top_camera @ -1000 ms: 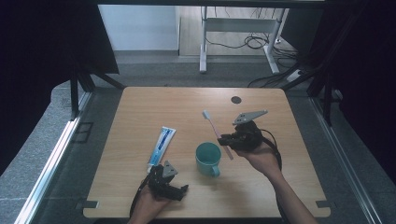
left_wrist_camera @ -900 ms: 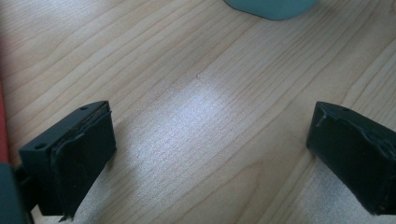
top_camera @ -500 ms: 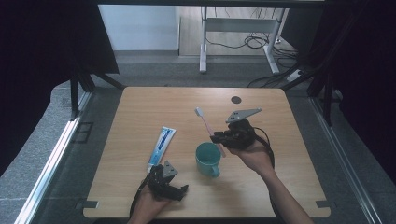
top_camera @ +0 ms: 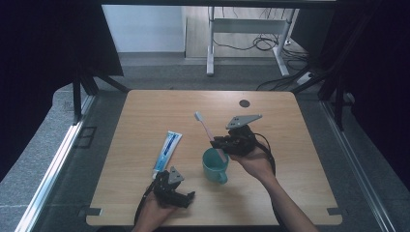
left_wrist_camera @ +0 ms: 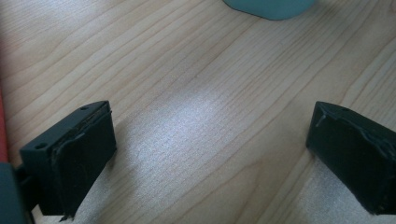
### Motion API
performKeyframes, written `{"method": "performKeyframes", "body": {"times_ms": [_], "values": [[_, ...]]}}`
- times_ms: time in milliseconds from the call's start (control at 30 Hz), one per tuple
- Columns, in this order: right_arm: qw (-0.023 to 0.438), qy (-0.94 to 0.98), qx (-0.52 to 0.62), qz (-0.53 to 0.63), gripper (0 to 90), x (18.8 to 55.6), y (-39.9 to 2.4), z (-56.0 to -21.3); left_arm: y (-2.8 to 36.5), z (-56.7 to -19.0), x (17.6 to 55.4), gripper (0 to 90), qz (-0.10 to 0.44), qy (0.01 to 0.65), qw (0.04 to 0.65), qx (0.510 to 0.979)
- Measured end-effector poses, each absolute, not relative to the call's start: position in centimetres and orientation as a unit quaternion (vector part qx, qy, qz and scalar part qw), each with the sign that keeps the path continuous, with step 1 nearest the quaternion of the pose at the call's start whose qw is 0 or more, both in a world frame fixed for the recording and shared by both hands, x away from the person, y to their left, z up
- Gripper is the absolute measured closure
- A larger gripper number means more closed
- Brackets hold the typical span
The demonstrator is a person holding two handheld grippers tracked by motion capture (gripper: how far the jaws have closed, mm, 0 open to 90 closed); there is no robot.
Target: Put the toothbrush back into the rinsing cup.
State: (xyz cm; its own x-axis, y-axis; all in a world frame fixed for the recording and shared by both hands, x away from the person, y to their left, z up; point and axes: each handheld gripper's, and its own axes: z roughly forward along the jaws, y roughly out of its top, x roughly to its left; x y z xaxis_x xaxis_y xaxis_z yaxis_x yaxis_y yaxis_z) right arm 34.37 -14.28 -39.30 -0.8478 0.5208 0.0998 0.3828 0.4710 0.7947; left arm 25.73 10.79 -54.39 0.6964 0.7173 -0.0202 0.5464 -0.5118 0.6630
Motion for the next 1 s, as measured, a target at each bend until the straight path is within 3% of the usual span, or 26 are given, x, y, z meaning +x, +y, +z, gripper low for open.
{"method": "performKeyframes", "body": {"times_ms": [1000], "values": [[0.064, 0.861, 0.260, 0.432, 78.7, 34.1, -14.0, -43.5, 10.8, -54.4, 25.7, 1.5, 0.129, 0.367, 0.331, 0.860]]}}
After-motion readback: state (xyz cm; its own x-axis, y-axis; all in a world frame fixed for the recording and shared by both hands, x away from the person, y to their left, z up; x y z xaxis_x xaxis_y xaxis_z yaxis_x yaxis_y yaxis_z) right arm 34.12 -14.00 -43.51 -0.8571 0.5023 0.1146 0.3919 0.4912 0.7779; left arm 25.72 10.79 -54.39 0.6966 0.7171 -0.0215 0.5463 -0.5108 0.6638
